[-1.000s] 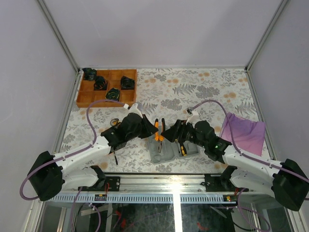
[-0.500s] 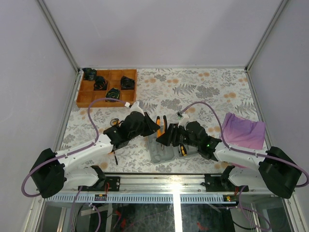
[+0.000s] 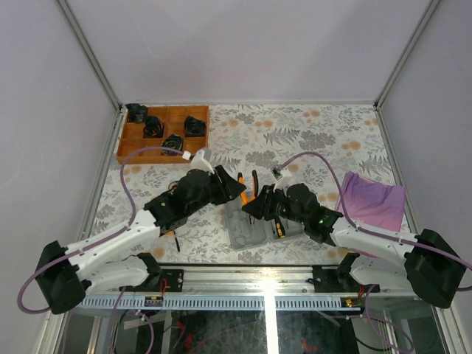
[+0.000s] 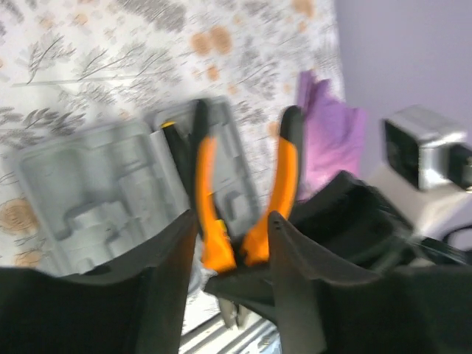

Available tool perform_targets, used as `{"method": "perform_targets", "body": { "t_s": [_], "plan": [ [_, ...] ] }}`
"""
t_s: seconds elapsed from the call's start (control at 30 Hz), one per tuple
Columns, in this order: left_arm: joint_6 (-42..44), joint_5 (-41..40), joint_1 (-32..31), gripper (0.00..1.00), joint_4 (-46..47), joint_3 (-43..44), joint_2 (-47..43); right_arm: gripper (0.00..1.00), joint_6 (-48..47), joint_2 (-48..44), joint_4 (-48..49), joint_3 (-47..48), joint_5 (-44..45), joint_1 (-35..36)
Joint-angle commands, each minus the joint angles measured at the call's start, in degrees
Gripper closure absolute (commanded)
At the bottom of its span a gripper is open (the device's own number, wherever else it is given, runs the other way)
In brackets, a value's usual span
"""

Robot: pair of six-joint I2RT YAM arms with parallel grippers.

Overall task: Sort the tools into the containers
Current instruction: Pick up the pliers at the center of the board.

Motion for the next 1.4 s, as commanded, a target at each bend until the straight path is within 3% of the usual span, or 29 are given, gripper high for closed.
{"method": "perform_targets", "body": {
  "t_s": [0.0,0.27,0.5,0.73,0.9,1.1,1.37],
  "plan": [
    [3.71,-1.23,-0.42,0.52,-2.48,5.99,-7.08,1.0,-9.9,-6.21,-2.84,4.13,9.29,0.21],
    [12.03,-1.89,-0.42,0.45,-17.0,15.71,-12.41,1.0,-46.27,-14.7,9.48,0.08,9.33,0.21],
    [14.46,-3.37,-0.43,0.44,-23.73,20.12,-14.97,1.0,-72.75,-17.31,8.6,0.37,-2.59,0.21],
    [19.0,-3.7,-0.42,0.42,-31.48,27.07,-16.05,1.0,-107.55,-18.71,-3.96,3.45,-14.89,0.21],
    [25.2,4.86,-0.43,0.42,-37.01,31.77,-11.04,1.0,-128.56,-15.82,-17.54,10.87,-18.66,0.15],
    [30.82,13.29,-0.42,0.44,-41.16,31.38,-4.7,1.0,-138.85,-13.69,-25.68,18.05,-20.49,0.2],
    [34.44,19.93,-0.5,0.47,-40.31,29.85,-1.1,1.0,-141.58,-14.63,-28.34,19.26,-20.34,0.19]
  ]
}}
